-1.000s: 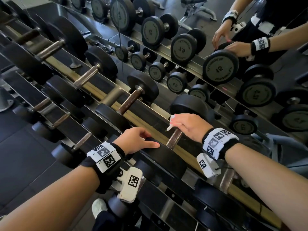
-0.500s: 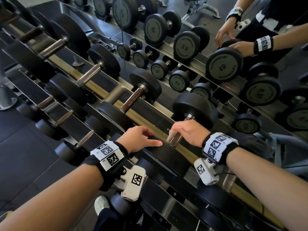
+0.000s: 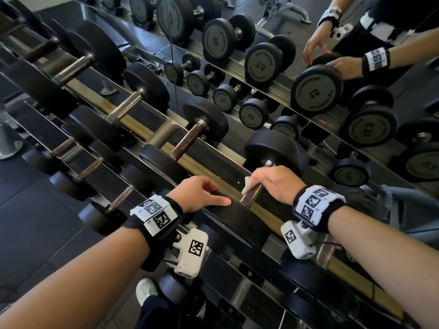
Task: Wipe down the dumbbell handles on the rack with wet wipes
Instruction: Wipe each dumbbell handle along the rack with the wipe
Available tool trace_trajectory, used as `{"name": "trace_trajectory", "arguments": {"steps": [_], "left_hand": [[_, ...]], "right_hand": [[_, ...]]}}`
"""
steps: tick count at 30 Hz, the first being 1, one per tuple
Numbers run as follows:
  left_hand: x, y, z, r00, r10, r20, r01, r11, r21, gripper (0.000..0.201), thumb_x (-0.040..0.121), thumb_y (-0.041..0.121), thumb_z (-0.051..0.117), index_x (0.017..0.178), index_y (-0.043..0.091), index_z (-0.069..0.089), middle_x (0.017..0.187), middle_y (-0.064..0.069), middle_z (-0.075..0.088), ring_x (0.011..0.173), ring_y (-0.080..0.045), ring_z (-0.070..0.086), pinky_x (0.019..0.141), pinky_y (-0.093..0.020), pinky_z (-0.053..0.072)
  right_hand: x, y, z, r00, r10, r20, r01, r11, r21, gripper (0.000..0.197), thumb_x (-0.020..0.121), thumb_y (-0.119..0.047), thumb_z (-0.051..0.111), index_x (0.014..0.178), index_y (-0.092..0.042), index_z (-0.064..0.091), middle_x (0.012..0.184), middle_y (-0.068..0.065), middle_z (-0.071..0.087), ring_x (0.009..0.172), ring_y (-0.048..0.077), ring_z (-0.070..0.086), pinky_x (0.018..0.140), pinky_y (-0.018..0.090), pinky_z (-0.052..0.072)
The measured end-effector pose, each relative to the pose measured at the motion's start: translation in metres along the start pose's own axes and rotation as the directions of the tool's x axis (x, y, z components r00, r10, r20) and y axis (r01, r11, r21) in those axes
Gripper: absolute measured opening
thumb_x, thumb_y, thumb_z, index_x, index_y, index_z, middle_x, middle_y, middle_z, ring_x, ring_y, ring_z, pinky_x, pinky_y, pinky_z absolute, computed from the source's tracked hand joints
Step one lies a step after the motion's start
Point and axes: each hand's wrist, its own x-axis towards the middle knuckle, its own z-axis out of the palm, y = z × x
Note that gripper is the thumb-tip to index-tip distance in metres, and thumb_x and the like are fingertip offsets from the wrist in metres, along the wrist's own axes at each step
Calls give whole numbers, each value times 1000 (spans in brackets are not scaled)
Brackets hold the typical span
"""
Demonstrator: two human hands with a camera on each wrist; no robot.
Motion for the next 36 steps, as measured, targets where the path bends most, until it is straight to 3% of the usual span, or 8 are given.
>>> {"name": "trace_trajectory", "arguments": {"steps": [4,7,9,14,17,22,30,36], "left_hand": [[1,-1,0,1000,-9,2,9,1000,-5,60,71,58,76,119,28,61,106,12,58,97,-6,54,65,-12,34],[1,-2,2,1000,-5,-12,5,1000,0,59,71,59,76,119,28,61,106,14,58,96,-5,53,65,-11,33],[1,-3,3,1000,3,-25,-2,1000,11,61,70,61,75,119,28,62,108,13,59,98,-6,55,67,-12,34],[2,-4,3,1000,2,-14,-2,1000,15,61,70,62,75,118,28,62,109,11,61,100,-8,56,70,-17,37],[1,-3,1,1000,1,-4,0,1000,16,59,70,61,75,118,28,62,105,13,59,98,-7,56,70,-17,38],[3,-1,-3,1000,0,26,-1,1000,26,52,71,59,76,111,30,61,101,13,61,93,-6,57,71,-19,42],[2,0,-4,999,30,44,-32,999,38,48,70,58,77,107,31,63,101,13,64,94,-6,62,91,-32,53],[-3,0,-2,999,44,30,-45,998,33,50,73,56,75,112,28,63,106,10,62,96,-7,60,87,-26,49]], "right_hand": [[17,-9,-5,989,48,-141,-33,994,105,32,103,-24,41,104,-34,72,111,-11,71,107,9,64,103,34,47],[15,-20,7,976,-140,164,179,951,-252,43,97,-2,49,131,-27,60,128,-8,62,119,12,59,111,35,39],[7,-18,17,934,-66,351,198,914,-355,53,96,1,47,142,-26,50,147,-3,48,139,18,41,120,35,22],[-25,-6,15,944,39,327,59,957,-284,60,99,-5,44,146,-41,40,161,-3,25,149,18,21,116,27,16],[-39,-3,12,968,-5,250,59,976,-210,54,99,-3,42,142,-34,49,153,-5,42,143,8,34,117,18,13],[-64,5,14,957,261,-127,-243,960,138,27,102,-29,45,117,-35,67,103,2,72,91,19,69,91,38,53],[-58,-1,26,652,662,-371,-403,716,570,24,100,-25,42,109,-25,64,105,12,64,97,31,63,83,49,56],[-41,1,38,680,631,-374,-409,749,521,29,99,-24,40,121,-33,57,104,5,64,100,31,62,83,33,47]]}}
